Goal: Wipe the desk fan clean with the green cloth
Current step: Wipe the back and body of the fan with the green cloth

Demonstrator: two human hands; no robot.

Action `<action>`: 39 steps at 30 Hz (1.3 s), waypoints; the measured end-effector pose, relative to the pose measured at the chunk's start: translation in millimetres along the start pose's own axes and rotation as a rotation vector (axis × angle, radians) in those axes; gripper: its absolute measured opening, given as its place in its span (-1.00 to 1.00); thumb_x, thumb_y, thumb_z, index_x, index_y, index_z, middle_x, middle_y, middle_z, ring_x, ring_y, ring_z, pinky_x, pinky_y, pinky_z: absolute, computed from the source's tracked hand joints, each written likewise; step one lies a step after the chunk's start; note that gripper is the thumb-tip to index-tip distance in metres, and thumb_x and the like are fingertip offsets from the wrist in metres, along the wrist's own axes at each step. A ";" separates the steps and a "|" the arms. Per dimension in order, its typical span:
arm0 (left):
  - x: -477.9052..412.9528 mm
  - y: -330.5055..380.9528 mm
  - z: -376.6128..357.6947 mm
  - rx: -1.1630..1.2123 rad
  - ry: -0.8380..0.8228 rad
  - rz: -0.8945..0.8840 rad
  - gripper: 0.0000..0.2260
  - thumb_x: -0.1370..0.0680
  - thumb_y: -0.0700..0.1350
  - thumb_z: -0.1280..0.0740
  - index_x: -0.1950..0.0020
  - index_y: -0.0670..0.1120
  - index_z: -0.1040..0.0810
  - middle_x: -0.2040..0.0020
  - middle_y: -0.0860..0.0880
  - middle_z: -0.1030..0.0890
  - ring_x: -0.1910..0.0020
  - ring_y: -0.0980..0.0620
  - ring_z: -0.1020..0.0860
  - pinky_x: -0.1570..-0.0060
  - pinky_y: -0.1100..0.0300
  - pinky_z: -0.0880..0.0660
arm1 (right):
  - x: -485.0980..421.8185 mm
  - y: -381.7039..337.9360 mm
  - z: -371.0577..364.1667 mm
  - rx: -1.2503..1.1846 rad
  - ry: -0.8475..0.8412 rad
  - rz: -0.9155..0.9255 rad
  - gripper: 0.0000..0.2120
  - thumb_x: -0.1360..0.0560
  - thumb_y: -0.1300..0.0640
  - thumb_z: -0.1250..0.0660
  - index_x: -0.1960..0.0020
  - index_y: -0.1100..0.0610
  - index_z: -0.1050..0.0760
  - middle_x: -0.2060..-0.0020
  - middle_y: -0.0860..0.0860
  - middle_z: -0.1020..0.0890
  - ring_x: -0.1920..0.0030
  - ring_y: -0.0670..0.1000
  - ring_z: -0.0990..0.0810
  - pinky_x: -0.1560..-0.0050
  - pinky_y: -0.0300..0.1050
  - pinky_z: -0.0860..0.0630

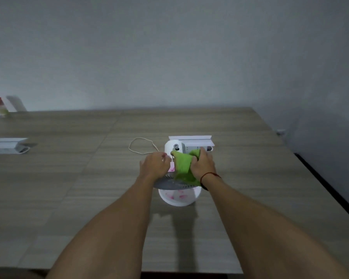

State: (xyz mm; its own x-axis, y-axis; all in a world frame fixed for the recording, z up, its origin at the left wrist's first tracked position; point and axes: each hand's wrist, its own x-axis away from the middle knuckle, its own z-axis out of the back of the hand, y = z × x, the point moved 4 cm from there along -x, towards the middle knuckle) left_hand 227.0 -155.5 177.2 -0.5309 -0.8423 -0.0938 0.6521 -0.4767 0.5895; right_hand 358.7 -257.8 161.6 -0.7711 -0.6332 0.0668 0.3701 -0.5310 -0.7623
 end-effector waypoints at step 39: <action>-63.3 -39.4 -33.8 0.114 -0.074 -0.144 -0.70 -0.64 -0.03 -0.09 -0.13 -0.22 -0.48 -0.12 -0.18 -0.50 -0.17 -0.11 -0.43 -0.18 0.07 -0.35 | -51.8 -3.7 -54.3 -0.261 0.328 0.072 -0.55 -0.63 -0.01 0.02 -0.40 0.17 -0.37 -0.42 0.12 -0.42 -0.46 0.13 -0.33 -0.46 0.04 -0.23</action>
State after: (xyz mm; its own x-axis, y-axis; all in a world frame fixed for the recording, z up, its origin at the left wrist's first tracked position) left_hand 253.2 -92.0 132.8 -0.6554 -0.7445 -0.1272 0.5029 -0.5557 0.6620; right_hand 369.2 -192.4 126.0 -0.8879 -0.4279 -0.1687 0.3175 -0.3047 -0.8980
